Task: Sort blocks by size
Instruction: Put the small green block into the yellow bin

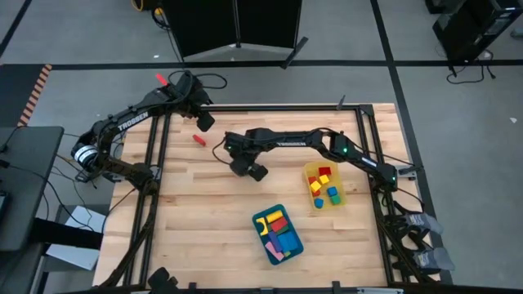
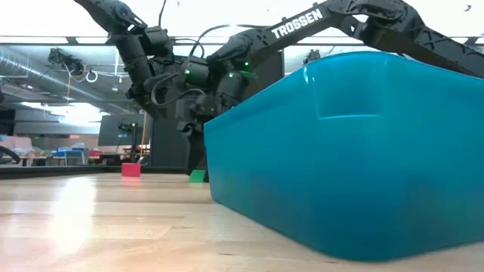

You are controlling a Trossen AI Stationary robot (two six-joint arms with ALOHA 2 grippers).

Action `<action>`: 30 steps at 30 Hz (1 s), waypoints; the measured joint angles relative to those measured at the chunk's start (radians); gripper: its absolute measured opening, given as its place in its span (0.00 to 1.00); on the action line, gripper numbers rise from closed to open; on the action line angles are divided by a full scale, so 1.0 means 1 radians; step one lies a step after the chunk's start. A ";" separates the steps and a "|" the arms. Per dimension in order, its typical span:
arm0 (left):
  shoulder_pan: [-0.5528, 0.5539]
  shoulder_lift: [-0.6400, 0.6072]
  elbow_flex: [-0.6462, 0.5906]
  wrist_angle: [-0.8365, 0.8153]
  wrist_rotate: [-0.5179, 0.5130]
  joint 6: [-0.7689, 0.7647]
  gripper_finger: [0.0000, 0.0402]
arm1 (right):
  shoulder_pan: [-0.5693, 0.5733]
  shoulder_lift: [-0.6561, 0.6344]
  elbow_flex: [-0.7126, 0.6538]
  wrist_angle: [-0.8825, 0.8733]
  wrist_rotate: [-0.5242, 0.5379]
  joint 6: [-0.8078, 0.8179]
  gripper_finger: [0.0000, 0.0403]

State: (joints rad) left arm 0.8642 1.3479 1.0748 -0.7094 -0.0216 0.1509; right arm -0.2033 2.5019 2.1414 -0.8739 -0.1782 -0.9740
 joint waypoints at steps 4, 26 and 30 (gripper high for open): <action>0.000 0.000 0.000 0.000 0.000 0.000 0.63 | 0.014 -0.002 0.000 0.016 0.044 -0.130 0.74; 0.000 0.000 0.000 0.000 0.000 0.002 0.63 | -0.010 -0.002 0.003 -0.033 0.045 -0.090 0.68; 0.000 0.000 0.000 0.000 0.000 0.001 0.63 | -0.020 -0.002 0.003 -0.049 0.011 -0.073 0.66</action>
State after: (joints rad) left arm 0.8642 1.3479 1.0748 -0.7092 -0.0214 0.1522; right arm -0.2229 2.5000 2.1441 -0.9228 -0.1668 -1.0470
